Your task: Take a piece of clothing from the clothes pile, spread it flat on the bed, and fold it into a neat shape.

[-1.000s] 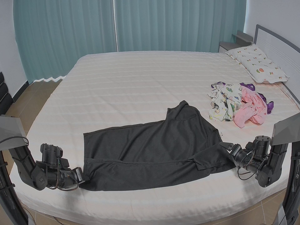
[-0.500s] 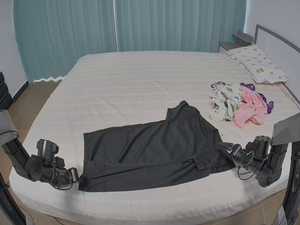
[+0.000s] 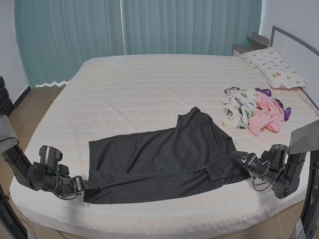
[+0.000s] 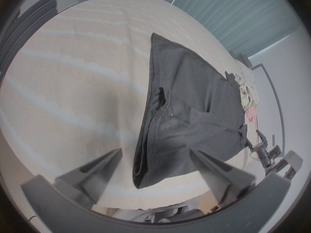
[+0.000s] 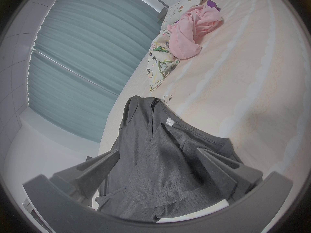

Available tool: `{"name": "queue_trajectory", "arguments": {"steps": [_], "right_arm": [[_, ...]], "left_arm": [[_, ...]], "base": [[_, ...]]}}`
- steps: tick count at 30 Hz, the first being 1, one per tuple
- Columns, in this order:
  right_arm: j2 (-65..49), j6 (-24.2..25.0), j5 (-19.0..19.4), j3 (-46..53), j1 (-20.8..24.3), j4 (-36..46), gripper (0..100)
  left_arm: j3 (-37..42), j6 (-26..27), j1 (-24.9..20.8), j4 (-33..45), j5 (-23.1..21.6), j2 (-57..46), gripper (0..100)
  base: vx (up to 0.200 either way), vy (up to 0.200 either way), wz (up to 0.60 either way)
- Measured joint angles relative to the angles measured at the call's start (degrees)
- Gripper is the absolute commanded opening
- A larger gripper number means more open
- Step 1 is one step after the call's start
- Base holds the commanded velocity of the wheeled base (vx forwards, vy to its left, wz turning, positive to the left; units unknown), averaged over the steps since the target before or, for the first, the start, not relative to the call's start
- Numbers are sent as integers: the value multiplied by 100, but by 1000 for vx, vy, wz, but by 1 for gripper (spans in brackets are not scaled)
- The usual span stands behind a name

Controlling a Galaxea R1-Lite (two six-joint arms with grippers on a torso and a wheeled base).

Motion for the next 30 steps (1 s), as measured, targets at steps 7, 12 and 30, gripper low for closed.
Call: {"name": "queue_trajectory", "arguments": {"steps": [7, 12, 30], "right_arm": [[0, 5, 0, -1, 1, -2, 100], [0, 7, 2, 0, 6, -2, 100], [-27, -11, -13, 13, 59, -2, 100]], "left_arm": [[-329, -908, 26, -24, -126, -11, 100], [-780, -1319, -62, -6, -121, 6, 100], [-1321, -1371, -279, -28, 228, 625, 0]], "base": [[0, 0, 0], [0, 0, 0], [0, 0, 0]]}}
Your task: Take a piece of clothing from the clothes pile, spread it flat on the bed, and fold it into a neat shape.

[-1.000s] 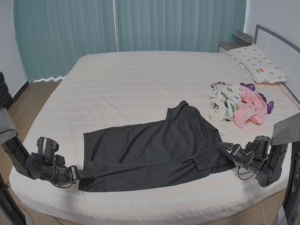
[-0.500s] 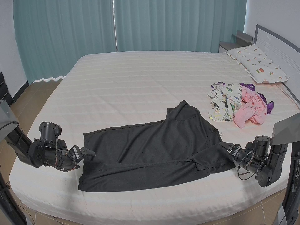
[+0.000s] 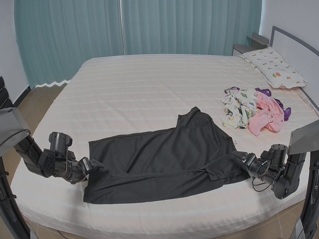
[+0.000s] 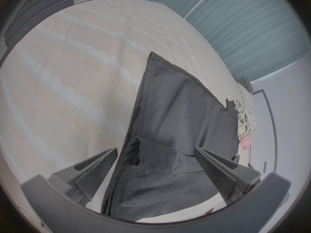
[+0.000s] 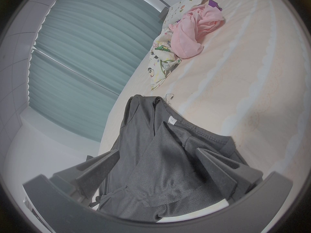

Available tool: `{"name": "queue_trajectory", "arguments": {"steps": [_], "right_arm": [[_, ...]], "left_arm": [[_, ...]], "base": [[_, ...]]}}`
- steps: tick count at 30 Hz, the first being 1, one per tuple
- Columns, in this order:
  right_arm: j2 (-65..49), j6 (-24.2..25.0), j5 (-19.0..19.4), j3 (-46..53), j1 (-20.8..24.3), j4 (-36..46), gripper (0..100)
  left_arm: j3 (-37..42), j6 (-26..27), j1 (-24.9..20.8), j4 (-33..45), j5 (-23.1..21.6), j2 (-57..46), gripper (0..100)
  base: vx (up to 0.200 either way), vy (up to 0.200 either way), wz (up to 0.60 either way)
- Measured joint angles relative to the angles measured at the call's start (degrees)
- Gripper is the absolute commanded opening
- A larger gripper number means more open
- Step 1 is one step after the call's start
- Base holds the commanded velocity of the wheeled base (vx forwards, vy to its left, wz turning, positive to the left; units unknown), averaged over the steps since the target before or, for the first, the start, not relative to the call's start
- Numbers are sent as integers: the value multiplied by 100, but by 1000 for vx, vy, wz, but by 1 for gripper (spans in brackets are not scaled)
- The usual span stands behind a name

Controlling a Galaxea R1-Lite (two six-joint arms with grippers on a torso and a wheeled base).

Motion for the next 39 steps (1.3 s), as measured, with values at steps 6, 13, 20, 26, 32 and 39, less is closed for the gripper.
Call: {"name": "queue_trajectory", "arguments": {"steps": [6, 13, 20, 26, 32, 39], "right_arm": [[-28, -79, -2, 6, -22, 0, 100], [-87, -529, 9, -74, -59, 0, 100], [-141, -1363, 60, -166, 5, 7, 100], [-227, -1396, 118, -411, 48, 449, 100], [-296, -1705, 529, -647, 11, 879, 100], [-295, -2011, 906, -955, -16, 1459, 100]], "left_arm": [[-10, -117, 11, 0, -11, 59, 0], [50, -490, 90, 0, -33, -5, 0], [63, -519, 227, -5, -22, -63, 0], [59, -602, 395, -7, -28, -151, 0], [59, -657, 473, -9, -44, -250, 0], [69, -660, 484, -9, -44, -280, 0]], "base": [[0, 0, 0], [0, 0, 0], [0, 0, 0], [0, 0, 0], [0, 0, 0], [0, 0, 0]]}}
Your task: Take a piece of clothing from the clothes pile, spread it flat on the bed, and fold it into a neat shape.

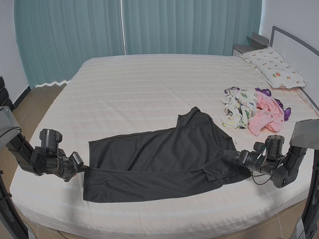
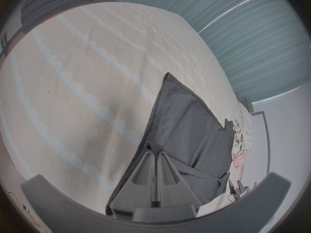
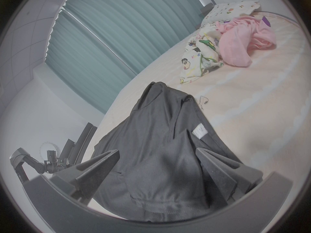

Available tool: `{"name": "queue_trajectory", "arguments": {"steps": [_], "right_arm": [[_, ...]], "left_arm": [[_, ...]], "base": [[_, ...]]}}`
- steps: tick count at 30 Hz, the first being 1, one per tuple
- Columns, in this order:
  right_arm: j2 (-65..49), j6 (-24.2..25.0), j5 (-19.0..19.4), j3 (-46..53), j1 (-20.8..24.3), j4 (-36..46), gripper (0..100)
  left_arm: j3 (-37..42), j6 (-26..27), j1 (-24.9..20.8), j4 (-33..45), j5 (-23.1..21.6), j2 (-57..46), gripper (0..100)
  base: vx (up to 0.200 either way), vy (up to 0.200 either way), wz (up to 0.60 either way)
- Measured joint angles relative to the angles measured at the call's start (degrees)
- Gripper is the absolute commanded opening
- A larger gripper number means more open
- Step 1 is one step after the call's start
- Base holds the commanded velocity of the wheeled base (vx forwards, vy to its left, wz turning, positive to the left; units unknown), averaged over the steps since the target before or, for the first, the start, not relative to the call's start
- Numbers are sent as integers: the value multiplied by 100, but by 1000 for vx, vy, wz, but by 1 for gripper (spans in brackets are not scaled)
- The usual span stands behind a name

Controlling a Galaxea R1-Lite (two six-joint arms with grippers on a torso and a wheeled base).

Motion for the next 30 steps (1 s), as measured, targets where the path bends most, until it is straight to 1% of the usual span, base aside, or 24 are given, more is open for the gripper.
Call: {"name": "queue_trajectory", "arguments": {"steps": [5, 15, 16, 30], "right_arm": [[60, -63, 74, -361, -15, 235, 100], [344, -485, 77, -580, -48, 344, 100], [372, -507, 77, -584, -50, 344, 0], [560, -521, 59, -661, -94, 211, 0]], "left_arm": [[9, 4, -13, 1, 0, 0, 0], [17, 9, -24, 9, 2, 11, 0], [17, 9, -24, 9, 2, 13, 0], [16, 6, -33, 6, 2, 20, 0]], "base": [[0, 0, 0], [0, 0, 0], [0, 0, 0], [0, 0, 0]]}}
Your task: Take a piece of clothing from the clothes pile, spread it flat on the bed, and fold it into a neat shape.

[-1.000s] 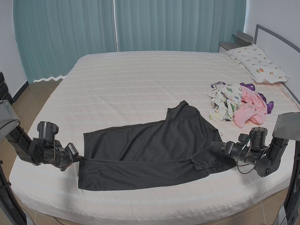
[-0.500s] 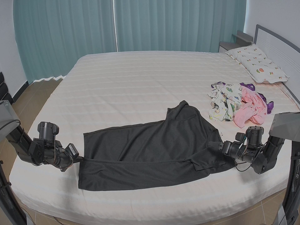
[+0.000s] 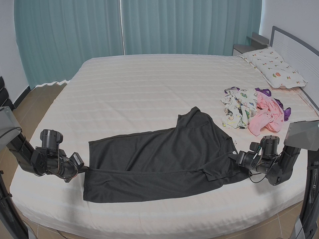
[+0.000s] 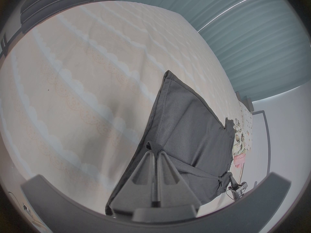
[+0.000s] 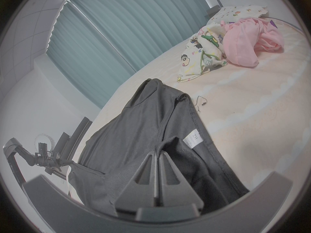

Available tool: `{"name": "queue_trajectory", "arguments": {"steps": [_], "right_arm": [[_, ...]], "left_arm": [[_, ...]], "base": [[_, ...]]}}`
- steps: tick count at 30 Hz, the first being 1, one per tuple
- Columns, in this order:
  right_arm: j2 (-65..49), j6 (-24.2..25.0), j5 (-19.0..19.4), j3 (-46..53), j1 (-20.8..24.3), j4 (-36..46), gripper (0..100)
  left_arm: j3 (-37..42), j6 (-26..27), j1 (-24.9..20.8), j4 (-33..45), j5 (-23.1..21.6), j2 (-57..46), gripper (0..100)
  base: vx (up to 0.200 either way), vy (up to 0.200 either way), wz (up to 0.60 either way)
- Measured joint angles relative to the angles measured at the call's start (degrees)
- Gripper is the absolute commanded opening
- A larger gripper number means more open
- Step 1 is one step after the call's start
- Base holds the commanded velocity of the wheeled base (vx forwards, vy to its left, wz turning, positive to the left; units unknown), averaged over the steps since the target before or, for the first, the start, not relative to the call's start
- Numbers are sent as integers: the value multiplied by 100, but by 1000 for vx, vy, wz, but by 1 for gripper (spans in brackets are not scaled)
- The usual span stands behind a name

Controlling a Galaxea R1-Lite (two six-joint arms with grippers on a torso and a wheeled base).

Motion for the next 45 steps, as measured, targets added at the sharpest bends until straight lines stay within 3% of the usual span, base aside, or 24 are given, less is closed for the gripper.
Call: {"name": "queue_trajectory", "arguments": {"steps": [29, 30, 31, 38, 45], "right_arm": [[94, 79, -146, -312, -108, -83, 0], [105, 82, -146, -312, -100, -78, 0], [115, 79, -145, -300, -85, -80, 100], [157, 432, -149, -265, 22, -162, 100], [63, 1743, -382, -260, 22, -316, 100]], "left_arm": [[-16, 24, 0, 35, 63, 169, 0], [-16, 22, 0, 38, 62, 179, 100], [-16, 18, 0, 39, 62, 187, 100], [-10, -4, 0, 41, 20, 226, 100], [-40, -2, 9, -2, -16, 232, 100]], "base": [[0, 0, 0], [0, 0, 0], [0, 0, 0], [0, 0, 0], [0, 0, 0]]}}
